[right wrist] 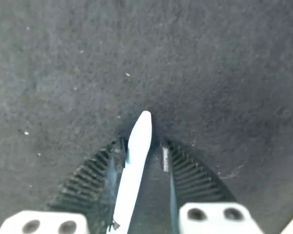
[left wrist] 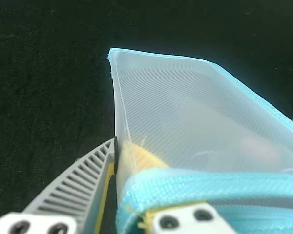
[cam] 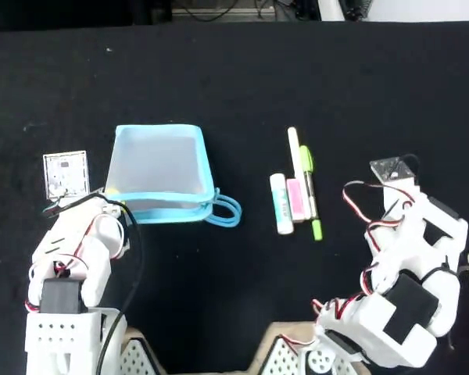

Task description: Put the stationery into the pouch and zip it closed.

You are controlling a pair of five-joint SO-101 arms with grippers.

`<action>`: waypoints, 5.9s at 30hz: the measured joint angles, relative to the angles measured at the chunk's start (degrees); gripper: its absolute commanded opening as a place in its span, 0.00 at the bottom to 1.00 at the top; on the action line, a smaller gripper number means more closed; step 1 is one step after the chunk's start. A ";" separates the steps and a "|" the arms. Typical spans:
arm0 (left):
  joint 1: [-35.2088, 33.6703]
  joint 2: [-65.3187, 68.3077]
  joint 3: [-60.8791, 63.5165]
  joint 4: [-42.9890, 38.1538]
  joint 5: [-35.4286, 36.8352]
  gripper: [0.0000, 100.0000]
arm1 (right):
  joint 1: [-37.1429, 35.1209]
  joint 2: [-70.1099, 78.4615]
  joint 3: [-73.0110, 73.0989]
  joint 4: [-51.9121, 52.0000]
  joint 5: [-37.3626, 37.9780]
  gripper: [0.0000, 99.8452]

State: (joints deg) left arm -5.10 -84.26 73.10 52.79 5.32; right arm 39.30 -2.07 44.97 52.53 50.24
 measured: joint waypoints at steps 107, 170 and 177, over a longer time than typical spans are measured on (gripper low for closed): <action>0.00 0.00 0.00 0.00 0.00 0.03 | -82.46 -89.85 33.41 -47.56 -51.60 0.02; 0.00 0.00 0.00 -0.09 -0.09 0.03 | -84.13 -101.19 41.32 -16.53 -37.71 0.02; 0.00 0.00 0.00 -0.09 -0.09 0.03 | -87.30 -90.64 33.76 -16.62 -37.71 0.02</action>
State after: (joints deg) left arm -5.10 -84.26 73.10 52.70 5.23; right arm -48.00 -92.70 78.73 35.91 12.53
